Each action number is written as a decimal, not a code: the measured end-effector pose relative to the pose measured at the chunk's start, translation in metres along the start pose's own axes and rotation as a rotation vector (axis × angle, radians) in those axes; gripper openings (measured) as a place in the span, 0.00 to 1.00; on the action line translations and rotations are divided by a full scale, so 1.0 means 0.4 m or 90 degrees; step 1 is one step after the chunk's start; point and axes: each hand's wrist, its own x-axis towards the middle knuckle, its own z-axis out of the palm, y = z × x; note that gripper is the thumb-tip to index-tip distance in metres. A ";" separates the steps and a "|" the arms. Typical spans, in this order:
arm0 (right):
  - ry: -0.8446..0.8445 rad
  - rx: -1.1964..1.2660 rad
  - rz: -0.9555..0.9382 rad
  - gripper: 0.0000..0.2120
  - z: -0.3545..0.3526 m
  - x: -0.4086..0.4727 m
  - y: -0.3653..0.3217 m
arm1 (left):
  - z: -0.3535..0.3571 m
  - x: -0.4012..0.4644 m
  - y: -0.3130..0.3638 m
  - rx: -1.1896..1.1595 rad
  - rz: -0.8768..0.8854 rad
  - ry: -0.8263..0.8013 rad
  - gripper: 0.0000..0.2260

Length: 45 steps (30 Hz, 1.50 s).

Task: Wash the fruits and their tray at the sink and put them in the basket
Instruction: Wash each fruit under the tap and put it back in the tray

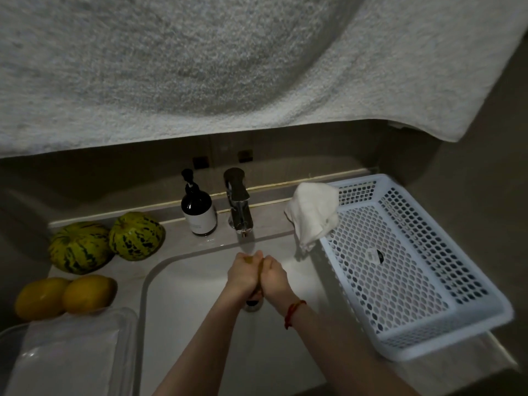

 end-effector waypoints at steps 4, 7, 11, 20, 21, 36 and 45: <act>-0.024 -0.098 -0.067 0.13 -0.016 -0.007 -0.009 | -0.004 0.000 0.011 -0.107 -0.059 -0.020 0.19; -0.049 -0.228 -0.142 0.19 -0.038 -0.016 -0.027 | -0.013 -0.010 0.015 -0.277 -0.186 -0.056 0.15; 0.064 -0.577 -0.385 0.13 -0.117 -0.003 -0.084 | -0.019 -0.025 0.028 -0.454 -0.310 -0.071 0.19; 0.098 -1.126 -0.438 0.17 -0.237 0.074 -0.171 | -0.012 -0.017 0.055 -0.531 -0.316 -0.061 0.29; 0.106 -1.089 -0.440 0.15 -0.239 0.075 -0.173 | -0.009 -0.016 0.057 -0.528 -0.313 -0.062 0.29; 0.259 0.195 -0.305 0.15 -0.408 0.100 -0.285 | -0.013 -0.059 0.087 -0.521 -0.279 -0.138 0.29; 0.180 -0.085 -0.548 0.10 -0.437 -0.030 -0.461 | -0.060 -0.153 0.185 -0.416 -0.041 -0.335 0.23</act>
